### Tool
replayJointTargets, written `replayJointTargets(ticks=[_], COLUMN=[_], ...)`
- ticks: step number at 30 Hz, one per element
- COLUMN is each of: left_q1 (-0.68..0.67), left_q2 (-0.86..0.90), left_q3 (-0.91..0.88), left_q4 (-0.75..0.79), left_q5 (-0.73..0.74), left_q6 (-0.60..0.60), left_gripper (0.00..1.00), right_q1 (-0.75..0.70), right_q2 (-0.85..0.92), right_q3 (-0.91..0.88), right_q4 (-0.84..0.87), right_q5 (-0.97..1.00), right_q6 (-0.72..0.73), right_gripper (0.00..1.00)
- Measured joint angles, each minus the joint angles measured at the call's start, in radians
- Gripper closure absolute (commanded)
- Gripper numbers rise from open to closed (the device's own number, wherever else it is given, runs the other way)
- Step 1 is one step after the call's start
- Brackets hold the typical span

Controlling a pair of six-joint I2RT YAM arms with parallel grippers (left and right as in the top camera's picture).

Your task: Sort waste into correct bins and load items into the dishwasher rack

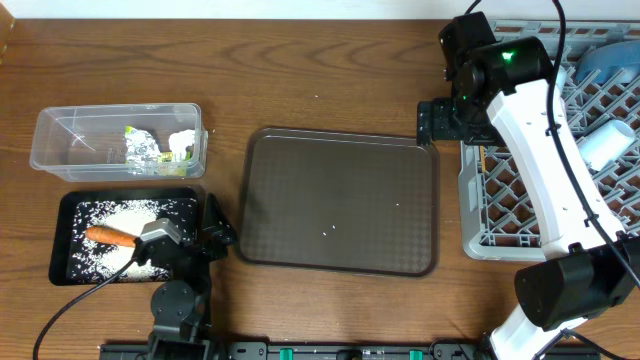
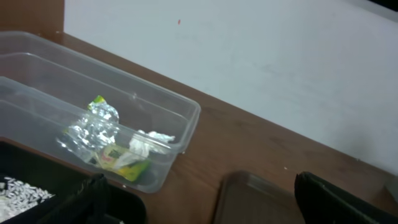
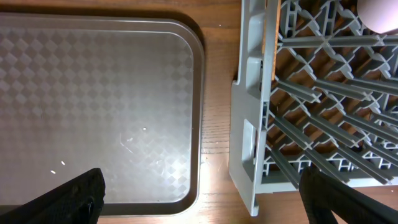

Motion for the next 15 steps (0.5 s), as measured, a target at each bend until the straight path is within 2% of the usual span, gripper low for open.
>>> replayJointTargets(ticks=[8,15], left_q1=[0.041,0.042], left_q2=[-0.001,0.000], left_q3=[0.013,0.014], left_q4=[-0.039,-0.042], left_q5=[0.103,0.124], left_q6=[0.124,0.159], left_gripper=[0.02,0.02], right_q1=[0.000,0.000], right_q2=[0.000,0.000], right_q3=[0.000,0.000], right_q4=[0.000,0.000], right_q5=[0.000,0.000], right_q6=[0.000,0.000], right_gripper=[0.01,0.01])
